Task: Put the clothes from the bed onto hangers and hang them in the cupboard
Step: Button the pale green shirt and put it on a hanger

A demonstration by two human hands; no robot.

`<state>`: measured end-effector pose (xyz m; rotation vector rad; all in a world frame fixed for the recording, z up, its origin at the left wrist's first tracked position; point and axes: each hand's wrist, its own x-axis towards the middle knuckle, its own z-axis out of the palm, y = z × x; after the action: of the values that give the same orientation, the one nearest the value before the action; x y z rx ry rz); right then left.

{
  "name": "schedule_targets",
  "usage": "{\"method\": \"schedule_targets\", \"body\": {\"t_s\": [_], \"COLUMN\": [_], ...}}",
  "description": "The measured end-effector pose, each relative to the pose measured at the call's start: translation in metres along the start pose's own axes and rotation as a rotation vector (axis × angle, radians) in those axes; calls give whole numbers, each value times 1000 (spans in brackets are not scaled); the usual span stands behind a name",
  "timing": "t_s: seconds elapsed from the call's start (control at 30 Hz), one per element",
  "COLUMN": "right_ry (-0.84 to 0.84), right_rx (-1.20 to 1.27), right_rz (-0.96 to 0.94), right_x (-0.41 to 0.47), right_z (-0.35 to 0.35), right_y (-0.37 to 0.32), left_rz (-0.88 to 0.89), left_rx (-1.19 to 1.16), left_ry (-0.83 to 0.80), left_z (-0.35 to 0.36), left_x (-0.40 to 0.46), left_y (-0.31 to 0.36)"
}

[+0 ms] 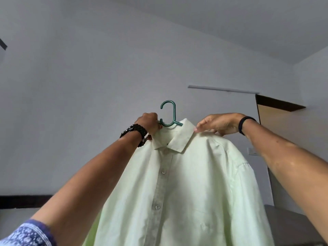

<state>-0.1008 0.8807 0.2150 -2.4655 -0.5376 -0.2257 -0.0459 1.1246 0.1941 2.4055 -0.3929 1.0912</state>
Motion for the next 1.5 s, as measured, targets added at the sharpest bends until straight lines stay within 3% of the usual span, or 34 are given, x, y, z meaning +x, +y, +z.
{"method": "schedule_targets", "body": {"t_s": [0.07,0.13,0.3,0.4,0.5,0.6,0.67,0.8,0.87,0.97,1.07,1.17,1.3,1.5], "right_ry": [10,138,495,463,529,690,734,694,594,281,124,211,375,380], "right_rx": [91,93,-219,-223,-172,-193,-184,-60,79,364,302,282,246,334], "right_rz": [-42,-97,-73,-23,-86,-106,-114,-107,-55,168,409,460,444,584], "right_x": [-3,-6,-4,-9,-6,-7,-14,-33,-46,-78,-106,-120,-132,-160], "right_z": [6,12,14,8,6,-4,-20,-51,-66,-99,-123,-136,-163,-268], "right_y": [4,4,8,22,48,84,111,163,183,226,288,349,407,421], "left_rz": [33,91,173,171,130,98,124,251,254,245,238,257,224,306], "left_rx": [93,180,188,152,-124,-742,-827,-484,-525,-601,-448,-353,-360,-465], "left_ry": [54,138,225,217,42,-249,-336,-276,-243,-140,81,242,252,282], "left_z": [6,16,38,55,74,92,111,167,200,260,327,394,461,476], "left_x": [-5,-11,-18,-15,-7,1,6,18,23,28,29,31,38,93], "left_y": [7,17,41,50,55,60,66,95,115,147,172,208,266,361]}}
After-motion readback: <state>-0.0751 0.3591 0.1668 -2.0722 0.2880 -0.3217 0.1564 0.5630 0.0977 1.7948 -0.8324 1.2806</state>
